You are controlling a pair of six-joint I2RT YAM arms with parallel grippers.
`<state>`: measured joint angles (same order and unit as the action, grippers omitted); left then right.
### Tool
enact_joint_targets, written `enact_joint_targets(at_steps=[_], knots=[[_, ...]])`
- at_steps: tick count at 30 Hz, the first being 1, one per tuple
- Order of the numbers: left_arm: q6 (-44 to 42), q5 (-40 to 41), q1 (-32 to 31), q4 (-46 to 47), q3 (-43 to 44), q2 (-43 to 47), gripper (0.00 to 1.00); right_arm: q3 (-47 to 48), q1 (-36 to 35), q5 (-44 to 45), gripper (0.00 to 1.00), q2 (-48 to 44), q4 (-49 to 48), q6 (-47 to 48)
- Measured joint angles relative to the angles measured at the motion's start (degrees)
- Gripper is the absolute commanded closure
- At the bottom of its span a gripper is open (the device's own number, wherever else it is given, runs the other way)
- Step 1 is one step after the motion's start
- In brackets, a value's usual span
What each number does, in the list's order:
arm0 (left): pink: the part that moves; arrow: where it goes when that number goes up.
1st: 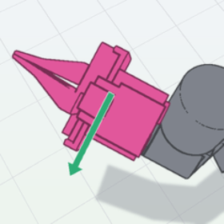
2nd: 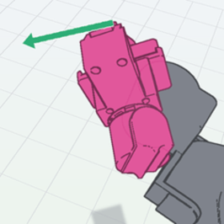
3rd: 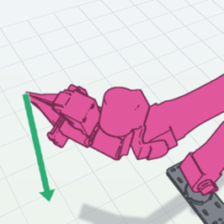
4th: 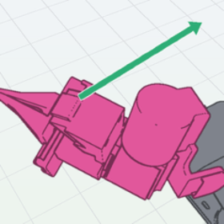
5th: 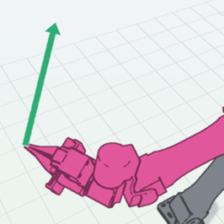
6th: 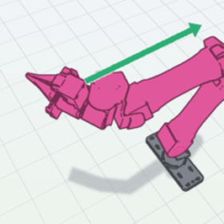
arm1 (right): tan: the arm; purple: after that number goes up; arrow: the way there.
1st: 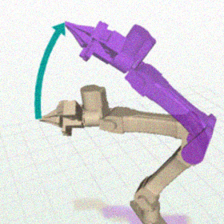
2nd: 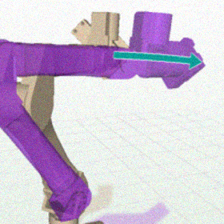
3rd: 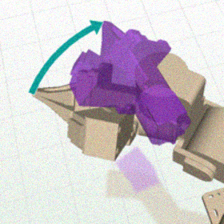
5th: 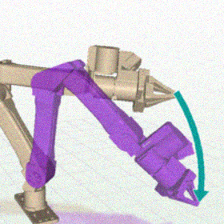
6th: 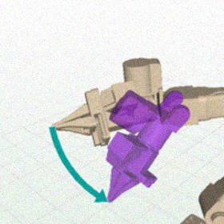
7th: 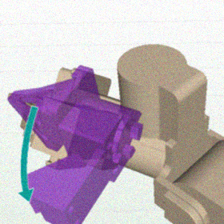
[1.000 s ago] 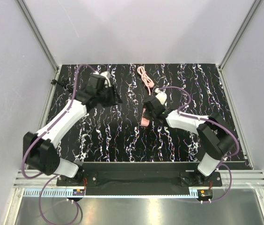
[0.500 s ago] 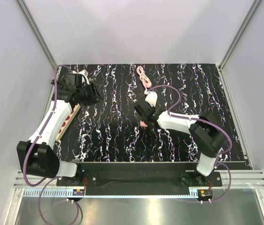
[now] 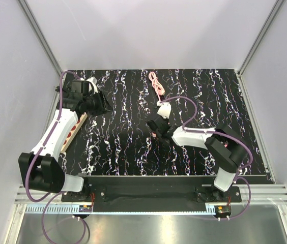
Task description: Insert the plug
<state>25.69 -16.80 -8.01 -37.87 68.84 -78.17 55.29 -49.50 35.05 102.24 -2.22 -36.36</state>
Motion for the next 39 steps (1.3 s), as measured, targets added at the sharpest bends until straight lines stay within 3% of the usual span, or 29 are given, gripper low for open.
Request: enact_joint_targets(at_steps=[6,16,27,39], knots=[[-0.02,-0.61,0.04,0.02,0.0,-0.35,0.55,0.17,-0.28,-0.02,1.0,0.33,-0.68,1.25],[-0.04,-1.49,0.04,0.02,0.0,-0.7,0.56,6.58,-1.66,1.49,1.0,4.0,6.58,4.63],[-0.24,-1.9,0.04,0.02,-0.09,-0.7,0.57,-5.6,-3.26,6.23,1.0,0.46,-11.26,0.5],[-0.24,-1.88,0.04,0.0,-1.11,-0.7,0.56,-2.99,-5.25,9.7,1.0,3.72,-8.98,2.93]])
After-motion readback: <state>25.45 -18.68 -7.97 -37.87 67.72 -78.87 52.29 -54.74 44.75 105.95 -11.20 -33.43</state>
